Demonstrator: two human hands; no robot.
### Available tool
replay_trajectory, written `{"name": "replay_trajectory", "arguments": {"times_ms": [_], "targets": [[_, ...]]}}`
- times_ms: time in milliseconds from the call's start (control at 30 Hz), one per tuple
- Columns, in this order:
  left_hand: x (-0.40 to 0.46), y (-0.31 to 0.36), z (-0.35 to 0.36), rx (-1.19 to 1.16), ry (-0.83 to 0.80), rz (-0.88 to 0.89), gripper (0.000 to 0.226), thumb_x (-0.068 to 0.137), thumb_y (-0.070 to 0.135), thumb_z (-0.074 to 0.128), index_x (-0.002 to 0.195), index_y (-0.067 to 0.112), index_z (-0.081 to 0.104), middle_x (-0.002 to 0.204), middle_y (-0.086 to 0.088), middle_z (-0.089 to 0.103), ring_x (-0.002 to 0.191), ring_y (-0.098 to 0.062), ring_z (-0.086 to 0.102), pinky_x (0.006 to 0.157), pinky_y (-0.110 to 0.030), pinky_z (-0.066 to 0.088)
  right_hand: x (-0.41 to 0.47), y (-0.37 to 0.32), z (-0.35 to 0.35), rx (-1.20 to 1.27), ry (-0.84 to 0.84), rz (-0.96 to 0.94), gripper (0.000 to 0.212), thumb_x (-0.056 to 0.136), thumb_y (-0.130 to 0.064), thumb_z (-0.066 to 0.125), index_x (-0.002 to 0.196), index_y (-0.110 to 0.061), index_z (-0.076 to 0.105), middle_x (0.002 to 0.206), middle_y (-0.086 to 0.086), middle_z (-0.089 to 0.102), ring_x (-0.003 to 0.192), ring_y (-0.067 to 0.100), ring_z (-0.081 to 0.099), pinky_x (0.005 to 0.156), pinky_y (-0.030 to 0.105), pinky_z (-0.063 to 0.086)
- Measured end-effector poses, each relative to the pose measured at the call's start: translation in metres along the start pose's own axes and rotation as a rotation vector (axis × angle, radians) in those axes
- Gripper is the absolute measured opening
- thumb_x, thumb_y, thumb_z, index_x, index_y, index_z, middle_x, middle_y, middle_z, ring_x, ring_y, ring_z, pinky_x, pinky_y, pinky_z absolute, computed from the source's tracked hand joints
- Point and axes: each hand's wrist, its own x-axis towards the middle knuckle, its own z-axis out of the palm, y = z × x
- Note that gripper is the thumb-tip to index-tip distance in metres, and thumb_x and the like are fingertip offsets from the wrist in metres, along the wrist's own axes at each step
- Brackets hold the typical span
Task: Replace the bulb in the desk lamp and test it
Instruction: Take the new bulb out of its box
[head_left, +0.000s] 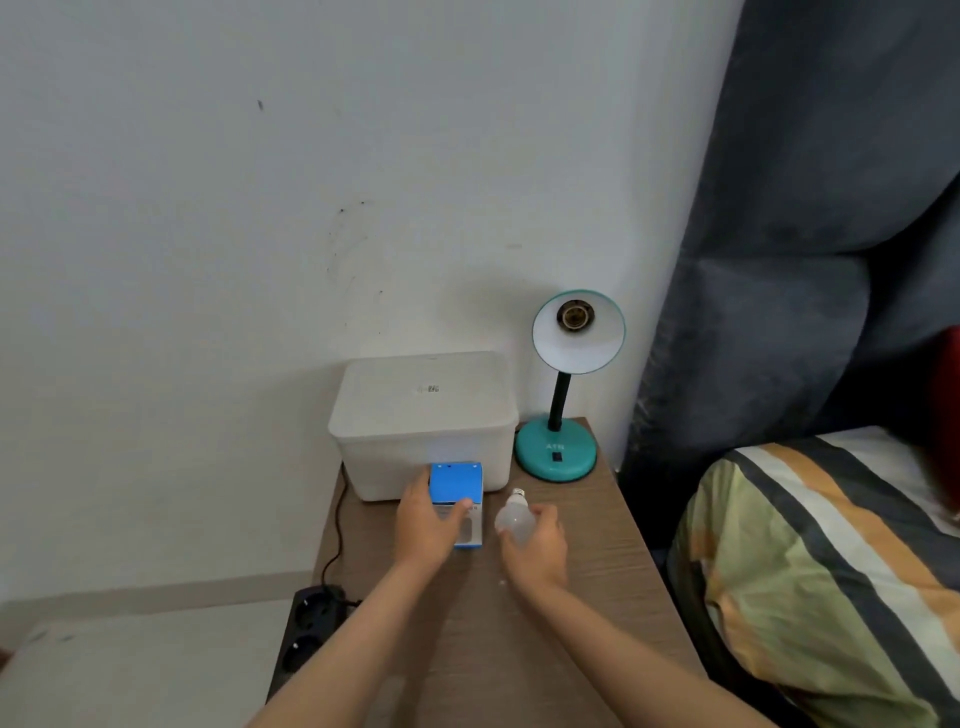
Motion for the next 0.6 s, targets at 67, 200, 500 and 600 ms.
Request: {"name": "replay_trajectory", "arguments": {"times_ms": [67, 200, 500, 600], "targets": [[0.0, -0.003, 0.002, -0.013, 0.015, 0.004, 0.045, 0.07, 0.031, 0.076, 0.109, 0.023, 0.056, 0.105, 0.001, 0.064, 0.097, -0.017, 0.059, 0.086, -0.043, 0.052, 0.003, 0.001, 0.005, -0.018, -0.018, -0.008, 0.049, 0.078, -0.024, 0.069, 0.119, -0.014, 0.044, 0.124, 0.012, 0.054, 0.109, 0.028, 0.055, 0.086, 0.037, 0.048], [-0.001, -0.003, 0.006, -0.038, 0.056, 0.005, 0.04, 0.071, 0.026, 0.076, 0.106, 0.021, 0.057, 0.101, -0.001, 0.064, 0.094, -0.019, 0.059, 0.084, -0.042, 0.052, 0.007, 0.003, 0.008, -0.029, -0.05, -0.02, 0.052, 0.078, -0.029, 0.069, 0.12, -0.015, 0.042, 0.122, 0.011, 0.054, 0.108, 0.027, 0.055, 0.087, 0.042, 0.051], [0.0, -0.008, 0.011, -0.063, 0.099, -0.029, 0.049, 0.071, 0.024, 0.077, 0.114, 0.014, 0.055, 0.11, -0.005, 0.061, 0.101, -0.02, 0.056, 0.086, -0.037, 0.049, -0.003, -0.007, -0.003, 0.082, 0.034, -0.459, 0.035, 0.084, -0.016, 0.063, 0.117, -0.012, 0.054, 0.106, -0.002, 0.057, 0.097, 0.009, 0.055, 0.087, 0.023, 0.046], [0.001, -0.008, 0.011, -0.079, 0.104, -0.05, 0.05, 0.071, 0.023, 0.078, 0.113, 0.012, 0.053, 0.11, -0.007, 0.061, 0.1, -0.019, 0.055, 0.084, -0.033, 0.048, 0.0, -0.021, 0.004, 0.159, -0.067, -0.383, 0.038, 0.085, -0.013, 0.06, 0.122, -0.01, 0.052, 0.107, -0.001, 0.06, 0.095, 0.007, 0.058, 0.083, 0.016, 0.046]]}}
